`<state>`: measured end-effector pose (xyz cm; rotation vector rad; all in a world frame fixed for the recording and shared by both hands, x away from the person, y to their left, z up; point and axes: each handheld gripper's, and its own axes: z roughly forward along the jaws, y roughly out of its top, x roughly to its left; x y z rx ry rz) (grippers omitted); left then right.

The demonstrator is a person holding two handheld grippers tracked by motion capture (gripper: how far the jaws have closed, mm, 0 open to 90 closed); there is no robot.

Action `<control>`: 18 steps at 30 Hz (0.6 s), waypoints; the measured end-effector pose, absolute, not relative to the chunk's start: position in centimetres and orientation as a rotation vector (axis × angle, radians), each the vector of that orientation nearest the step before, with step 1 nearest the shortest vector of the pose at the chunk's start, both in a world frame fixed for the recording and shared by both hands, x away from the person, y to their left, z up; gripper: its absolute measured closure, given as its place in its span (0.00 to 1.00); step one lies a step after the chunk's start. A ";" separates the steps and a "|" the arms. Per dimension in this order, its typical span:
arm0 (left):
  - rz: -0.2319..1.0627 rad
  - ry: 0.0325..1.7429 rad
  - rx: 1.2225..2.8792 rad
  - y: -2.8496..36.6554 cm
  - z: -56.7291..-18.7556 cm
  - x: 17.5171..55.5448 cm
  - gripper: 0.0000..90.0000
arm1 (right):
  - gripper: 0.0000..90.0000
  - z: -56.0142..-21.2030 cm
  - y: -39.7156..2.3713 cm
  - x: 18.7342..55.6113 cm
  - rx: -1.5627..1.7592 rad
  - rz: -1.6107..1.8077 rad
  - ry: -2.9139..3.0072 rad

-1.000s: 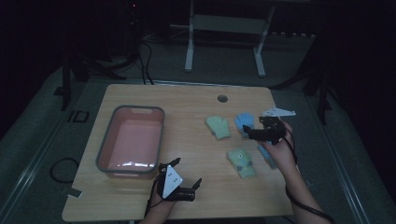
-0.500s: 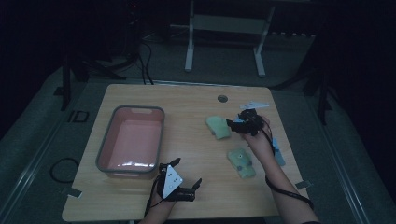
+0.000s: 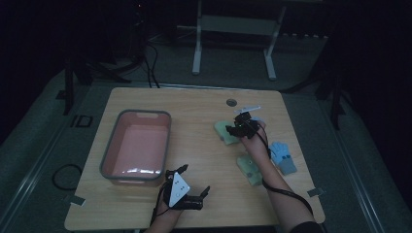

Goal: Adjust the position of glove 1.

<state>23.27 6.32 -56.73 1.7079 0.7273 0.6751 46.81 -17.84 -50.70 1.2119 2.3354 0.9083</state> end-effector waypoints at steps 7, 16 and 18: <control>0.671 0.721 1.712 6.3 -56.7 23.3 0.00 | 0.59 -52.8 -17.1 48.0 1.207 0.867 2.366; 0.673 0.722 1.720 6.2 -56.7 23.3 0.00 | 0.78 -54.2 -16.8 48.3 1.214 0.853 2.393; 0.675 0.721 1.720 6.2 -56.7 23.3 0.00 | 0.87 -54.2 -16.7 48.2 1.209 0.847 2.386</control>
